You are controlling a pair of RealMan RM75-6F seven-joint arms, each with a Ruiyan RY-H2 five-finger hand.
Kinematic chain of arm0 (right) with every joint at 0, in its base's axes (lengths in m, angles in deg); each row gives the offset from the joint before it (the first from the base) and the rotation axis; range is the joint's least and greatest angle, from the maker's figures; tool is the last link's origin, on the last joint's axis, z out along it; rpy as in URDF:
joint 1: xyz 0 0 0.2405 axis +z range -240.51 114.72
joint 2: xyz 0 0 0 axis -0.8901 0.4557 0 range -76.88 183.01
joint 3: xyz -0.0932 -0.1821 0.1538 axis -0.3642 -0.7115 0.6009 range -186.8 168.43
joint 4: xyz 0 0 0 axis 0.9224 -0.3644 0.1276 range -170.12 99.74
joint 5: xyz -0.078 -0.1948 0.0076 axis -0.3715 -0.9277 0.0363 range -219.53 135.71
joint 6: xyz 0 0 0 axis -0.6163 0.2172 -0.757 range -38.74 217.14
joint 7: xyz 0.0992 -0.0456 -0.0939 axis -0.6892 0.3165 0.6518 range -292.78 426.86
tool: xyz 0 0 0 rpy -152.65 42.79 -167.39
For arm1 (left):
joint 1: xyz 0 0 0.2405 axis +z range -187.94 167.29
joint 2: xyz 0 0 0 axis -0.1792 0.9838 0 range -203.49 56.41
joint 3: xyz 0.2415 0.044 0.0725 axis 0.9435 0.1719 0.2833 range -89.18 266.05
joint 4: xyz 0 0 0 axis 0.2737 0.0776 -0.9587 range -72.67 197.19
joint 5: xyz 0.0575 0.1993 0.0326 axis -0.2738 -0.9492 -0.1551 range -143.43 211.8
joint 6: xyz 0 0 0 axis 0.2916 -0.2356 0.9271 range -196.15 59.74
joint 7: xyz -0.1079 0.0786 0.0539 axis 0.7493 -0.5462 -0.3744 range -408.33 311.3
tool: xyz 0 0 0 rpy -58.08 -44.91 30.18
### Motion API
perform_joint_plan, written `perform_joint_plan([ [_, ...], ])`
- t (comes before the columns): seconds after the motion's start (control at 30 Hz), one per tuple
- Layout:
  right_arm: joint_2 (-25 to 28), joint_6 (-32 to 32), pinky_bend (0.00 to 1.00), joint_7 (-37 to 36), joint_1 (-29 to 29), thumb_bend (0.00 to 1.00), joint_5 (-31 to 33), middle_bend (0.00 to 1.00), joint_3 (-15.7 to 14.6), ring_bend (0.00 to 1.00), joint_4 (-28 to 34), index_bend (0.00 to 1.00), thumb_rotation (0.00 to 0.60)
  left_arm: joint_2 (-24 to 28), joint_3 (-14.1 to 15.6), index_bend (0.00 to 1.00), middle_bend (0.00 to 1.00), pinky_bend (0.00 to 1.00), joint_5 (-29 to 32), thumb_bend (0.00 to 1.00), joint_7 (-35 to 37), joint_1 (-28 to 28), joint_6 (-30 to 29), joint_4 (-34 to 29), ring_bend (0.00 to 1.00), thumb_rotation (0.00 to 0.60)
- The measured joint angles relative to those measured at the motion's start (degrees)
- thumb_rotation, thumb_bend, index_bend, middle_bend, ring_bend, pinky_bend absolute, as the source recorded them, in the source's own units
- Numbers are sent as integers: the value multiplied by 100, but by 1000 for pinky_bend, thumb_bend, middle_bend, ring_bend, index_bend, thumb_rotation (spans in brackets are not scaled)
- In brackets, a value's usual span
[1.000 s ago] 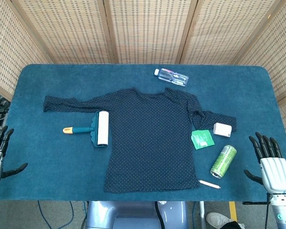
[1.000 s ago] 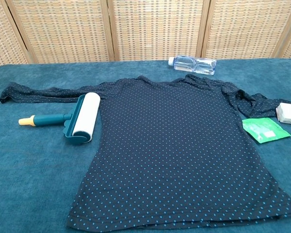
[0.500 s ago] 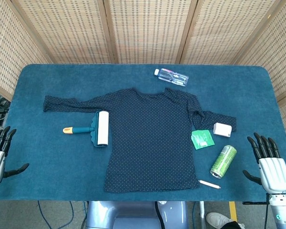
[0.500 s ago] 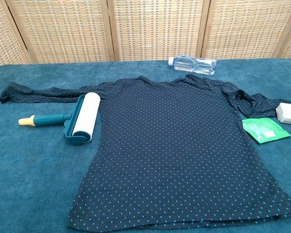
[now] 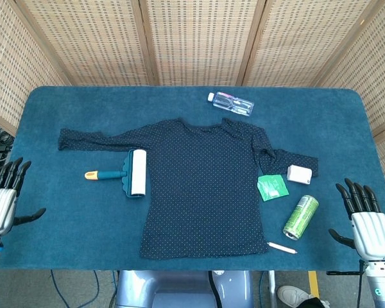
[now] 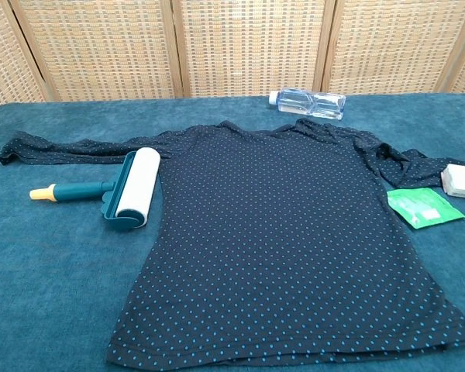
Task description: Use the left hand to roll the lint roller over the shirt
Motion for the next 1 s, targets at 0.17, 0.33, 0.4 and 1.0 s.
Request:
perform_joint_plan([
  [0.17, -12, -27, 0, -24, 14, 85, 23, 0, 10, 0, -26, 0, 600, 71, -229, 120, 270, 495, 417, 255, 146, -442, 778, 11, 321, 600],
  [0.33, -16, -41, 0, -46, 19, 84, 47, 0, 20, 0, -49, 0, 600, 41, -407, 204, 422, 573, 1138, 258, 209, -992, 1752, 274, 436, 600],
  [0.4, -20, -54, 0, -55, 25, 85, 61, 0, 26, 0, -58, 0, 600, -30, -462, 259, 488, 603, 1425, 259, 150, -1204, 2012, 474, 480, 600],
  [1.0, -72, -162, 0, -49, 65, 84, 174, 0, 51, 0, -140, 0, 600, -802, -398, 425, 573, 625, 3006, 280, -1086, -2498, 3154, 1518, 530, 600],
])
